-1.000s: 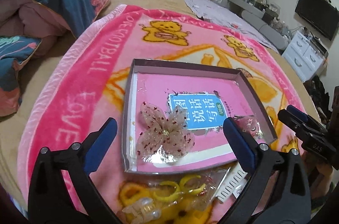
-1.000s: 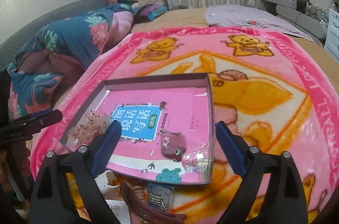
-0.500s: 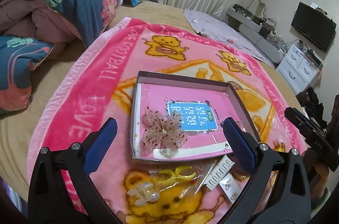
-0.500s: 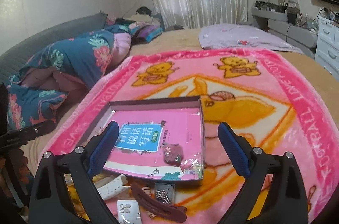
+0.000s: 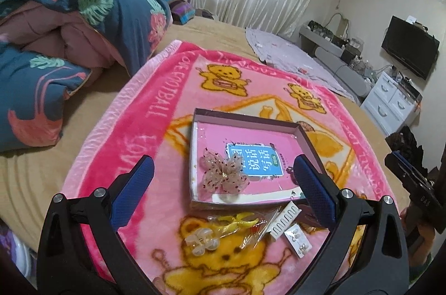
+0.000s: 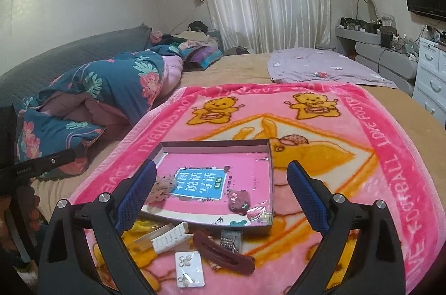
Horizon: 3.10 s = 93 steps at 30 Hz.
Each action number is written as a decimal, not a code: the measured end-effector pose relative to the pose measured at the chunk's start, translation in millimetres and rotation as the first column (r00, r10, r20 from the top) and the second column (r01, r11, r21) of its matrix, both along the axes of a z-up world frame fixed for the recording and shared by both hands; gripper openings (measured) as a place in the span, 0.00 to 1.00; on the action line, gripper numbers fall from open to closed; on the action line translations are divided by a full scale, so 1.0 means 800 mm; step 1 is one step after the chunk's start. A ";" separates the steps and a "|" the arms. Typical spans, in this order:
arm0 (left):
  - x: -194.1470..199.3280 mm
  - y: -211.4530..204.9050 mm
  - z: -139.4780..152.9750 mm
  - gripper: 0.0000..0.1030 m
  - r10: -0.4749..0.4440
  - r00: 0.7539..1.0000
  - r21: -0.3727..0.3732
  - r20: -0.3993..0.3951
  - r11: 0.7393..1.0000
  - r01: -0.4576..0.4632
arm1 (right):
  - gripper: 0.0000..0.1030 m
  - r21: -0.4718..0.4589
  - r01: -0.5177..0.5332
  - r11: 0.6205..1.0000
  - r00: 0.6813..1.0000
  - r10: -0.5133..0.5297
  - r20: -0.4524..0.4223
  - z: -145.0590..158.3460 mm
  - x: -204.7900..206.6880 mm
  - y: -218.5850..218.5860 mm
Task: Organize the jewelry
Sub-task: 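Lift both tools out of the pink box and back away, then grasp the clear bag of red beads with left tool while right tool grasps the maroon hair clip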
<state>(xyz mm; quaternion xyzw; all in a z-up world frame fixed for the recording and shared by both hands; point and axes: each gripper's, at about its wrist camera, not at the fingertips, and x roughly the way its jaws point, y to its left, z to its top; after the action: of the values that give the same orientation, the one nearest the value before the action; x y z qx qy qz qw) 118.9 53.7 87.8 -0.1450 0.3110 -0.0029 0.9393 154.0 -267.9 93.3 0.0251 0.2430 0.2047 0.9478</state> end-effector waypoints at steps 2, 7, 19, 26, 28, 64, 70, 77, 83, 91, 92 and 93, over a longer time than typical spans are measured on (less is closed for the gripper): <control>-0.011 0.001 0.006 0.91 0.001 1.000 0.005 0.012 1.000 -0.001 | 0.91 0.000 -0.009 1.000 1.000 0.009 0.002 0.004 -0.008 0.001; -0.031 0.006 0.011 0.91 0.006 1.000 0.010 0.022 1.000 -0.007 | 0.91 0.007 -0.032 0.999 0.999 0.032 0.002 0.011 -0.027 0.002; -0.064 0.005 0.007 0.91 -0.011 1.000 0.018 0.019 1.000 0.011 | 0.91 -0.025 -0.060 0.998 0.998 0.060 0.005 0.014 -0.064 0.011; -0.077 -0.007 -0.008 0.91 -0.028 1.000 0.038 -0.011 0.999 0.028 | 0.91 -0.050 -0.083 0.995 0.997 0.083 -0.009 0.006 -0.078 0.014; -0.080 -0.012 -0.012 0.91 -0.036 0.999 0.047 -0.017 0.998 0.037 | 0.91 -0.059 -0.089 0.994 0.996 0.088 -0.012 0.003 -0.083 0.015; -0.078 -0.083 -0.091 0.91 -0.183 0.966 0.110 -0.184 0.972 0.205 | 0.96 -0.203 -0.132 0.970 0.985 0.105 -0.138 -0.081 -0.113 0.009; -0.064 -0.093 -0.117 0.91 -0.203 0.953 0.121 -0.226 0.965 0.234 | 0.96 -0.226 -0.110 0.968 0.985 0.075 -0.156 -0.093 -0.095 0.006; -0.045 -0.108 -0.140 0.91 -0.233 0.940 0.150 -0.251 0.950 0.276 | 0.96 -0.270 -0.089 0.959 0.983 0.042 -0.176 -0.113 -0.072 0.003; -0.029 -0.110 -0.153 0.81 -0.244 0.935 0.142 -0.258 0.948 0.286 | 0.96 -0.342 -0.091 0.935 0.982 0.027 -0.188 -0.132 -0.041 0.015; -0.010 -0.110 -0.162 0.54 -0.270 0.926 0.105 -0.265 0.946 0.306 | 0.96 -0.418 -0.131 0.899 0.980 0.053 -0.193 -0.157 -0.011 0.051; -0.008 -0.110 -0.163 0.52 -0.276 0.924 0.095 -0.265 0.946 0.310 | 0.96 -0.449 -0.121 0.885 0.983 0.044 -0.179 -0.162 -0.008 0.057; -0.006 -0.111 -0.164 0.49 -0.286 0.921 0.080 -0.265 0.945 0.317 | 0.96 -0.477 -0.116 0.871 0.985 0.038 -0.170 -0.166 -0.006 0.063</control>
<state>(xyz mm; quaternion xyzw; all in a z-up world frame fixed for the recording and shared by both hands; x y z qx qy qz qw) 114.1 -34.8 -43.7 -0.0372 0.4452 -0.1103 0.8878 149.5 -217.7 -39.9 -0.2071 0.3601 0.1725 0.8931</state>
